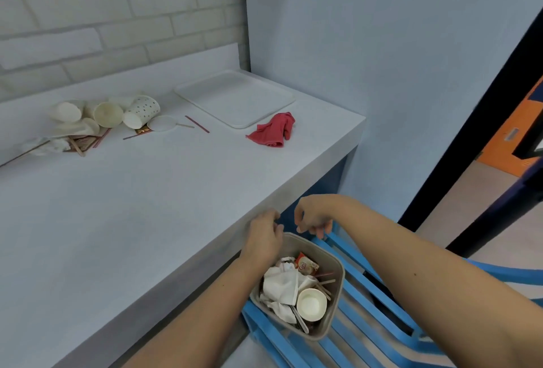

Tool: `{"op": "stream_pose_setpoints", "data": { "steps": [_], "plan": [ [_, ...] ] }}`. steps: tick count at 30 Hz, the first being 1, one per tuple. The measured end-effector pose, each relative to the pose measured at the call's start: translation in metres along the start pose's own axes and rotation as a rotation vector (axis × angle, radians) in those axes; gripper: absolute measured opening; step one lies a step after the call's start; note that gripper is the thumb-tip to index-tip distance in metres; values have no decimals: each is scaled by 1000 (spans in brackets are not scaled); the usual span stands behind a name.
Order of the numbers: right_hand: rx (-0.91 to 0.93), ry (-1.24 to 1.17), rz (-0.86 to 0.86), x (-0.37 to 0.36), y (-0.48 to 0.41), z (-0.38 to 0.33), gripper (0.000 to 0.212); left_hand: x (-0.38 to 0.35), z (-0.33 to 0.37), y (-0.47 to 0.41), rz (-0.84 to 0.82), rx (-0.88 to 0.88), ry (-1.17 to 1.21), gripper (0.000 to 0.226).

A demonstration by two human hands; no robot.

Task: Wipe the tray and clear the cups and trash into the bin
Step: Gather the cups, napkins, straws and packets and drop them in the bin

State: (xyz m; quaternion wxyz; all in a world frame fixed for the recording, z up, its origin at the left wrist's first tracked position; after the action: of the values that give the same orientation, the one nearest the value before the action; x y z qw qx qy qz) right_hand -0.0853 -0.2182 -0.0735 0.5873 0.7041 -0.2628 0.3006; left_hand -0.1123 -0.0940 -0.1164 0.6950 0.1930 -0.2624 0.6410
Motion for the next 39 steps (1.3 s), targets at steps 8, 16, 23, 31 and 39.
{"op": "stream_pose_setpoints", "data": {
  "steps": [8, 16, 23, 31, 39],
  "plan": [
    [154, 123, 97, 71, 12, -83, 19, 104, 30, -26, 343, -173, 82, 15],
    [299, 144, 287, 108, -9, -173, 15, 211, -25, -46, 527, -61, 42, 13],
    [344, 121, 355, 130, -43, -242, 9, 287, -90, -59, 576, 114, -28, 19],
    [342, 4, 432, 164, -100, -296, 11, 357, -150, -94, 579, 208, -82, 22],
    [187, -278, 645, 213, -167, -318, 32, 407, -195, -142, 589, 238, -71, 23]
  ]
}}
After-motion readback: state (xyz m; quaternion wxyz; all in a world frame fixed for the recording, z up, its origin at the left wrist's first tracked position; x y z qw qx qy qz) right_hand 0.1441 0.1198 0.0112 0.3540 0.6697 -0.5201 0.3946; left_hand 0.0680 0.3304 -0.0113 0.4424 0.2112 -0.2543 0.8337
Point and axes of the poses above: each hand's wrist, its own y-axis away from the middle knuckle, its own x-axis out of the back of the hand, z = x × y, the point moved 4 cm from there along -y, towards the middle knuckle, and after that the axes turned 9 degrees about y, right-handed, at the moved point
